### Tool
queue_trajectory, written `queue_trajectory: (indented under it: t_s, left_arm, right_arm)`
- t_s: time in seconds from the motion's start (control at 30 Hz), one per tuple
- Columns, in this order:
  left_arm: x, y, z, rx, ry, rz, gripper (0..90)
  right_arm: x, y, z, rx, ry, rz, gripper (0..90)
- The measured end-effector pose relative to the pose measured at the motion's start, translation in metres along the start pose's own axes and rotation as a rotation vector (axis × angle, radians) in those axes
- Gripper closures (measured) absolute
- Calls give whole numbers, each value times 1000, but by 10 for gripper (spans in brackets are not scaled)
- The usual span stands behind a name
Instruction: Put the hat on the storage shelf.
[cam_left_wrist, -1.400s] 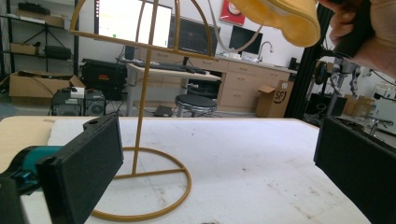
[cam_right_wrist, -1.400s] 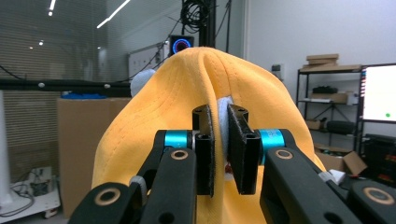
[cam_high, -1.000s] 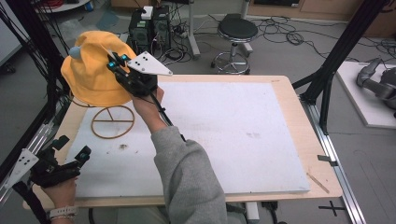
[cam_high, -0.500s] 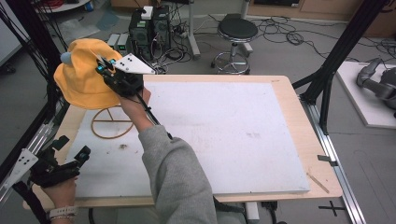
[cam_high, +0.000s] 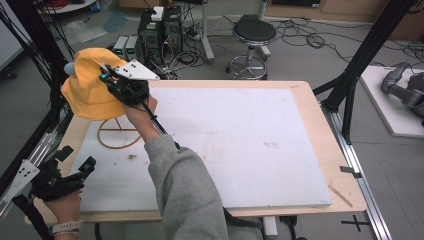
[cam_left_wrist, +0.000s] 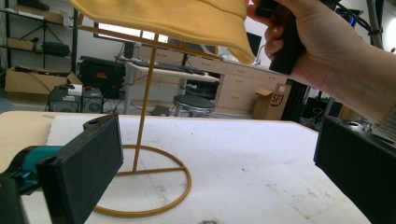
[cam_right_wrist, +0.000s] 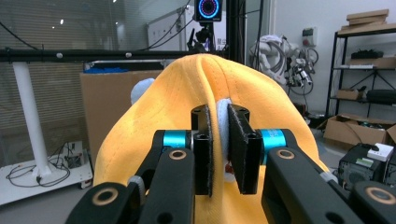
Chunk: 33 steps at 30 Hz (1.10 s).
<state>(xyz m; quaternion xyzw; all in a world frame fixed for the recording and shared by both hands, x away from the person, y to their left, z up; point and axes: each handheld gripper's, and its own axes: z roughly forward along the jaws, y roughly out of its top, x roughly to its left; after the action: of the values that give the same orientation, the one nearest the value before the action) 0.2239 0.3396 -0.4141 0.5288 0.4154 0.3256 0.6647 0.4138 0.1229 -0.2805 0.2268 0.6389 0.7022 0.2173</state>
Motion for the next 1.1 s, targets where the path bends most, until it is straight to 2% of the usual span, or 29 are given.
queue_trajectory:
  t_s: [0.17, 0.37, 0.7, 0.93, 1.1]
  left_arm:
    - [0, -1, 0, 3, 1, 4, 17]
    - [2, -1, -1, 4, 7, 3, 17]
    - [2, -2, -1, 8, 8, 6, 17]
    - [2, -2, -1, 8, 13, 9, 17]
    - [4, -3, -2, 11, 13, 3, 17]
  right_arm:
    - [2, -2, 2, 2, 4, 2, 784]
    - [2, -2, 2, -10, 28, -3, 697]
    - [-1, -1, 0, -17, 30, 18, 509]
    - [-8, 6, -7, -35, -11, 45, 373]
    - [-18, 20, -22, -77, -52, 59, 306]
